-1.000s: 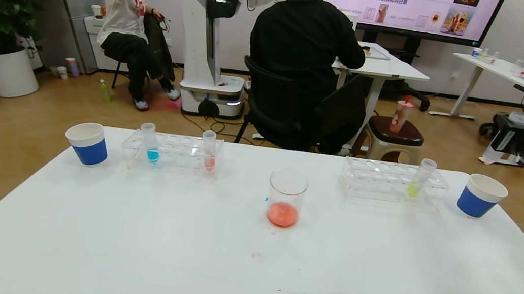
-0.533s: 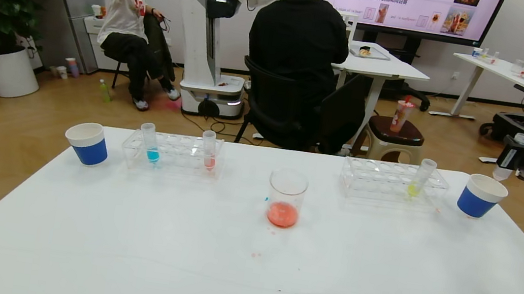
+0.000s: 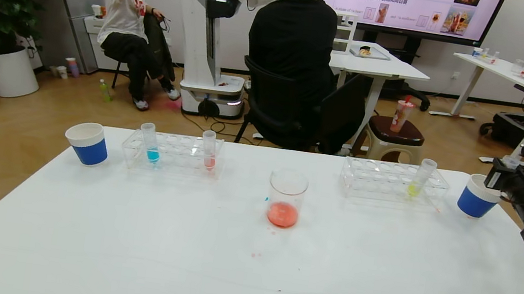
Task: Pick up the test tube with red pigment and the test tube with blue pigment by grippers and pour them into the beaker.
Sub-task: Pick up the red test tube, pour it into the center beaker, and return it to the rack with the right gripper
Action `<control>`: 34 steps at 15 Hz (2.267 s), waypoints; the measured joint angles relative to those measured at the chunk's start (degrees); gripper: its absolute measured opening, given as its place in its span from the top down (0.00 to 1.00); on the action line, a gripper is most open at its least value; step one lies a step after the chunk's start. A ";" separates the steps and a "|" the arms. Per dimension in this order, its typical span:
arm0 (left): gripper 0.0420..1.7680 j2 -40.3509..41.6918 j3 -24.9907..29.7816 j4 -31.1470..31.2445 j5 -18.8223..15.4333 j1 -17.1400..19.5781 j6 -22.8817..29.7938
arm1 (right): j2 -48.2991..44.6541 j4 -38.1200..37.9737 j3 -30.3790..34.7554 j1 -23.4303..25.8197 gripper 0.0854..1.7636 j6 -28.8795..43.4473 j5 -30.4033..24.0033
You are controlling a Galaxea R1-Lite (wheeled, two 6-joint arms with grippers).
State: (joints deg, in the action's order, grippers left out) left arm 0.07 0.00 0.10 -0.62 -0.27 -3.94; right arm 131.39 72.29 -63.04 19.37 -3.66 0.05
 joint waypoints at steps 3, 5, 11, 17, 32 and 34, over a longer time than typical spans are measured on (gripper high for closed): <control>0.01 0.00 0.00 0.00 -0.01 0.00 0.00 | 1.66 0.23 1.29 -0.11 0.76 0.09 -0.05; 0.01 0.00 0.00 0.00 0.00 0.00 0.00 | 2.12 0.34 1.44 -0.24 0.76 0.09 -0.05; 0.01 0.00 0.00 0.00 0.02 0.00 0.00 | 2.10 1.16 1.61 -0.35 0.08 0.09 -0.05; 0.01 0.00 0.00 0.00 0.00 0.00 0.00 | -3.19 0.83 3.36 -3.41 0.02 1.76 -0.93; 0.01 0.00 0.00 0.00 0.02 0.00 -0.09 | -49.40 -16.12 21.46 -18.85 0.02 3.56 -0.34; 0.01 0.00 0.00 -0.02 0.00 0.00 -0.07 | -59.81 -23.95 23.24 -18.52 0.02 3.55 -0.29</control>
State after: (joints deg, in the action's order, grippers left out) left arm 0.07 0.00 0.07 -0.62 -0.27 -4.01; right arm 71.58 48.34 -39.80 0.85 -0.11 -0.24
